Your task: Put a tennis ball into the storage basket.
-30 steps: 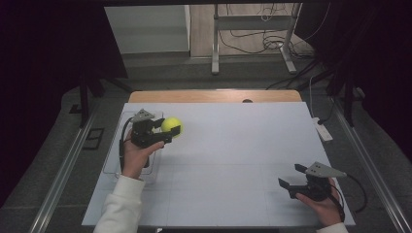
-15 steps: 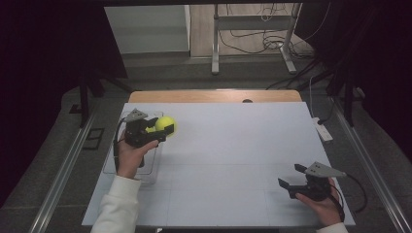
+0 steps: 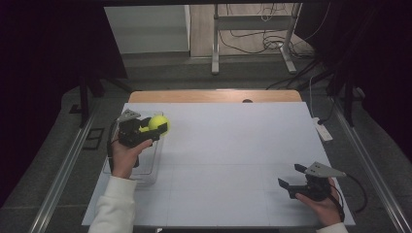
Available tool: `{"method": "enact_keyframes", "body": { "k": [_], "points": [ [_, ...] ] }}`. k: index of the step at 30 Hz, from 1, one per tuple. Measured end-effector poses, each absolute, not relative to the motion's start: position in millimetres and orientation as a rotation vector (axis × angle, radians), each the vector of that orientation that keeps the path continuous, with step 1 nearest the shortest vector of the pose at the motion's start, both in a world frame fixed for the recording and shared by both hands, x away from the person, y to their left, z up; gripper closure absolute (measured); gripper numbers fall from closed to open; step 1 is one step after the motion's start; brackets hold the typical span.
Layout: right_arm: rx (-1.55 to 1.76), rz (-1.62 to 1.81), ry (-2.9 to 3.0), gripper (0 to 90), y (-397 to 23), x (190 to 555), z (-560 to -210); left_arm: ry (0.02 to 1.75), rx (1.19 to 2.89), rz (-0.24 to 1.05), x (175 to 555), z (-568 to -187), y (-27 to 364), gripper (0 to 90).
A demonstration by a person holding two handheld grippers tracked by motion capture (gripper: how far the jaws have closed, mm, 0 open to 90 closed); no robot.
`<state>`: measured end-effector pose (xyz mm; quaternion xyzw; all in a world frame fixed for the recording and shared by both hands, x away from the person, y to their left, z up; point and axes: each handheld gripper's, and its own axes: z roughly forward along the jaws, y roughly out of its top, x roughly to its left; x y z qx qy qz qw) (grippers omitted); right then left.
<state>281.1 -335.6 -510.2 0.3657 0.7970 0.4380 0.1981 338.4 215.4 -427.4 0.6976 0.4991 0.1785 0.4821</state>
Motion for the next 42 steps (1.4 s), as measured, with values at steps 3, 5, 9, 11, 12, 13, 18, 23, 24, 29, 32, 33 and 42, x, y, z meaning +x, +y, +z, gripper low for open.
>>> {"method": "enact_keyframes", "body": {
  "k": [3, 5, 9, 11, 12, 13, 18, 23, 24, 29, 32, 33, 42],
  "points": [
    [1.022, 1.225, 2.230, 13.1, -335.4, 281.2, -510.2, 1.226, 1.691, 0.436, 338.5, -427.8, 218.6, 27.6],
    [1.025, 1.226, 2.229, 13.1, -335.5, 281.3, -510.3, 1.234, 1.684, 0.442, 338.4, -427.9, 221.1, 27.6],
    [1.022, 1.228, 2.231, 13.1, -335.3, 281.1, -510.2, 1.251, 1.671, 0.454, 337.6, -428.2, 226.0, 27.6],
    [1.024, 1.230, 2.229, 13.1, -335.3, 280.9, -510.0, 1.261, 1.665, 0.462, 337.4, -428.4, 228.7, 27.6],
    [1.024, 1.229, 2.229, 13.1, -335.4, 281.0, -510.0, 1.266, 1.663, 0.467, 337.4, -428.5, 230.3, 27.6],
    [1.024, 1.229, 2.229, 13.1, -335.6, 281.0, -510.1, 1.274, 1.663, 0.476, 337.2, -428.6, 232.0, 27.6],
    [1.024, 1.229, 2.230, 13.1, -335.4, 281.1, -510.0, 1.301, 1.645, 0.486, 337.2, -430.1, 240.7, 27.6],
    [1.023, 1.230, 2.230, 13.1, -335.2, 281.0, -510.0, 1.313, 1.630, 0.485, 336.8, -430.8, 246.1, 27.6],
    [1.023, 1.229, 2.231, 13.1, -335.0, 280.9, -510.0, 1.315, 1.628, 0.487, 336.8, -430.9, 246.9, 27.6],
    [1.024, 1.229, 2.231, 13.0, -335.0, 281.0, -510.1, 1.334, 1.617, 0.498, 336.9, -431.8, 252.8, 27.6],
    [1.025, 1.228, 2.230, 13.1, -335.2, 281.0, -510.1, 1.361, 1.602, 0.509, 336.8, -433.2, 258.5, 27.6],
    [1.024, 1.229, 2.230, 13.1, -335.1, 281.0, -510.1, 1.370, 1.601, 0.515, 336.7, -433.5, 259.9, 27.6],
    [1.023, 1.226, 2.231, 13.1, -335.2, 281.2, -510.2, 1.435, 1.579, 0.534, 337.4, -439.1, 272.8, 27.6]
  ]
}}
